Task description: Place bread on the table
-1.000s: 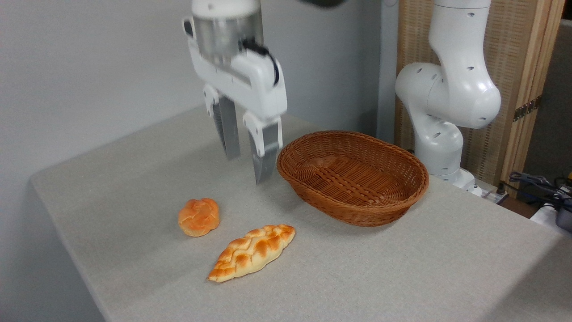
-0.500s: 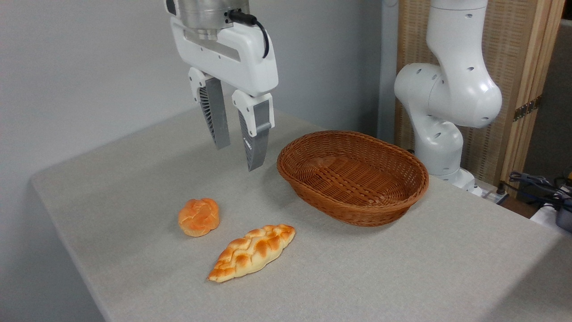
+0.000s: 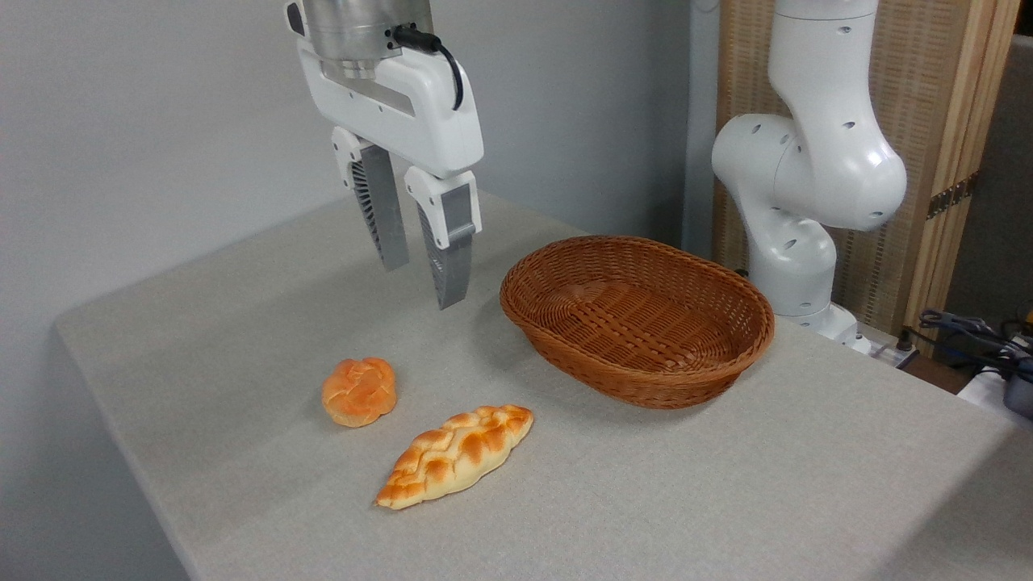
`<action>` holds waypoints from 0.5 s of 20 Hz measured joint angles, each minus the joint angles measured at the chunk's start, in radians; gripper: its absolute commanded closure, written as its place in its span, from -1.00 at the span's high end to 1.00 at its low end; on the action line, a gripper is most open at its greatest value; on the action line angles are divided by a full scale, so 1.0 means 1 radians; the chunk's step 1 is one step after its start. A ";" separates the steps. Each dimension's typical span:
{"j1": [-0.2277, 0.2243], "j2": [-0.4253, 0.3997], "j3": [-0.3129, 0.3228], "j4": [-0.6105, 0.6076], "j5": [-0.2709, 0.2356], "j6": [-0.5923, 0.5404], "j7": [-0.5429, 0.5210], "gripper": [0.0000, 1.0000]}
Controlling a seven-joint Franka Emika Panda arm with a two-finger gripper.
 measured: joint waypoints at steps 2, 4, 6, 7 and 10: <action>0.002 0.000 0.000 0.000 0.000 -0.014 -0.005 1.00; 0.002 0.001 0.000 0.000 0.000 -0.017 -0.009 1.00; 0.002 0.002 -0.001 0.000 0.004 -0.017 -0.012 1.00; 0.002 0.003 -0.001 0.000 0.012 -0.017 -0.013 1.00; 0.002 0.004 -0.002 0.001 0.038 -0.017 -0.023 1.00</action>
